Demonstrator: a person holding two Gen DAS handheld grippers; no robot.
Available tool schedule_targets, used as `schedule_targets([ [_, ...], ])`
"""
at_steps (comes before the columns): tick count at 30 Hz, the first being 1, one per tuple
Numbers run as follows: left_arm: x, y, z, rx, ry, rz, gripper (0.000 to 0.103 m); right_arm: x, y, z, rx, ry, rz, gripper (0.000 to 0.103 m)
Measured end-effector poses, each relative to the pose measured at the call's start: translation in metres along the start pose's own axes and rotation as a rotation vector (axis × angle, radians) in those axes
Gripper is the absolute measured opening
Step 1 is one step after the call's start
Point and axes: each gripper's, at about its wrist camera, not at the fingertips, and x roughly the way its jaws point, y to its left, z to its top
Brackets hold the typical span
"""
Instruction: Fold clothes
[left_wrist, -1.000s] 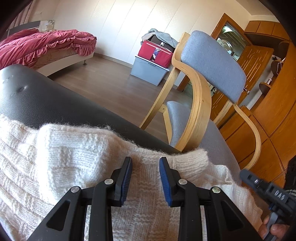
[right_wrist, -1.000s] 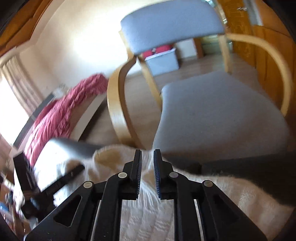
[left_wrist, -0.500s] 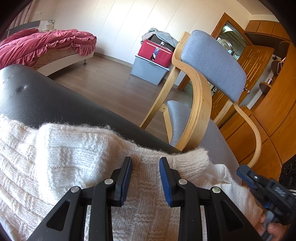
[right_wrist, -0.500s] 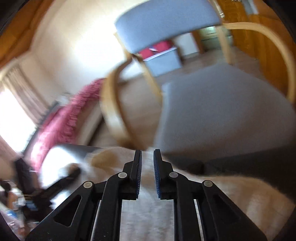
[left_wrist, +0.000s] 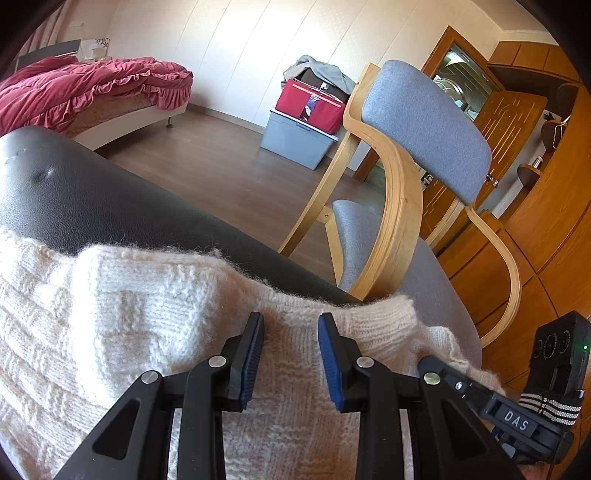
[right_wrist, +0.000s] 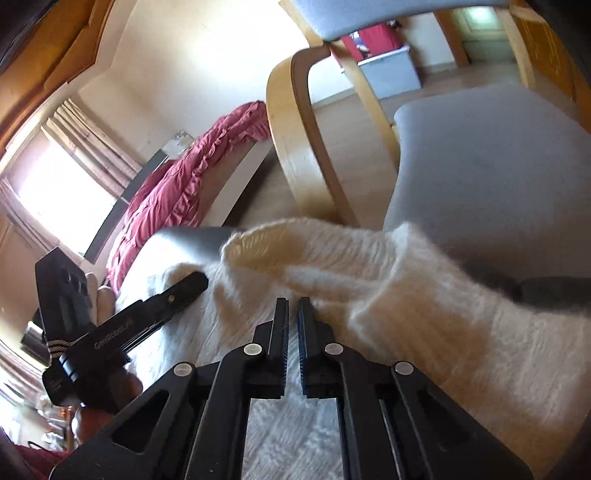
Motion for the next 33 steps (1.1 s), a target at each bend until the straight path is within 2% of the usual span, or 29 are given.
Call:
schedule_targets([
  [2,0.000,0.001,0.000,-0.003,0.001,-0.003,0.030,-0.008,-0.007,0.002,0.037,-0.028,0.046,0.008],
  [5,0.000,0.002,0.001,-0.007,0.003,-0.007,0.030,-0.022,-0.020,0.006,0.107,-0.059,0.154,0.008],
  [7,0.001,0.001,0.001,-0.008,0.003,-0.009,0.030,-0.032,-0.024,0.010,0.112,-0.055,0.183,0.008],
  [10,0.001,0.001,0.001,-0.008,0.003,-0.009,0.030,-0.040,-0.026,0.012,0.056,-0.021,0.167,0.008],
  [13,0.002,0.000,0.001,-0.007,0.002,-0.007,0.030,-0.033,-0.027,0.010,0.038,0.045,0.230,0.008],
  [15,0.002,-0.001,0.001,-0.006,0.002,-0.005,0.030,-0.013,-0.030,0.009,0.038,0.087,0.178,0.008],
  [16,0.002,-0.001,0.001,-0.005,0.002,-0.005,0.030,-0.004,-0.032,0.008,0.040,0.104,0.136,0.002],
  [17,0.002,-0.001,0.002,-0.005,0.002,-0.005,0.030,0.000,-0.034,0.007,0.059,0.100,0.124,0.002],
  [20,0.002,-0.002,0.002,-0.005,0.003,-0.006,0.030,-0.011,-0.046,0.012,0.139,0.006,0.114,0.006],
  [22,0.003,-0.002,0.003,-0.007,0.003,-0.008,0.030,-0.023,-0.053,0.015,0.178,-0.043,0.152,0.006],
  [26,0.003,-0.003,0.002,-0.009,0.004,-0.011,0.030,-0.044,-0.061,0.024,0.184,-0.105,0.156,0.006],
  [31,0.003,-0.003,0.002,-0.007,0.004,-0.010,0.030,-0.025,-0.062,0.019,0.141,0.033,0.080,0.007],
  [33,0.003,-0.004,0.001,-0.005,0.004,-0.009,0.030,-0.019,-0.065,0.014,0.133,0.035,0.059,0.005],
])
